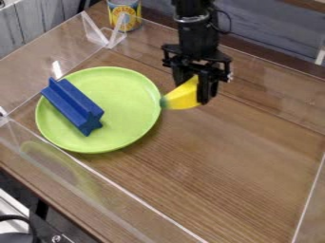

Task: Remove the banana from inside the green plate and put it on the table

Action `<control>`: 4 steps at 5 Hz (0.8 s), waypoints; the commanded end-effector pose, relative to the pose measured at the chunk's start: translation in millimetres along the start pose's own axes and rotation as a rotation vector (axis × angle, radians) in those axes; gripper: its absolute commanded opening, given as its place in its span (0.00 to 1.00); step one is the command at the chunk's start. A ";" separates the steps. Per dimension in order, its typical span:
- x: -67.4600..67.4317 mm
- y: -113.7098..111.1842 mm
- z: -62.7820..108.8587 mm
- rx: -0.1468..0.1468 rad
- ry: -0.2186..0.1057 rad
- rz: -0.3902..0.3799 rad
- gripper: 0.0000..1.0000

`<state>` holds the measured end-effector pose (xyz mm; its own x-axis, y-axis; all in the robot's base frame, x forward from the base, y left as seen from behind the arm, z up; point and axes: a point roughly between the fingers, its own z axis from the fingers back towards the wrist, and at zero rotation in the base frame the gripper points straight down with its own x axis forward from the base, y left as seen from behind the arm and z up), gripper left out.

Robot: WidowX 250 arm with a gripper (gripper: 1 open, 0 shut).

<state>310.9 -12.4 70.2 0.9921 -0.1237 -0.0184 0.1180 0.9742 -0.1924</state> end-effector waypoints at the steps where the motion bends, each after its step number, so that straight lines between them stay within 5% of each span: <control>1: 3.6 -11.3 13.1 0.021 -0.056 -0.038 0.00; 4: 1.4 -19.8 -11.9 0.050 -0.031 -0.048 0.00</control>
<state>305.2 -32.8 51.4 0.9867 -0.1618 -0.0181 0.1573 0.9759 -0.1511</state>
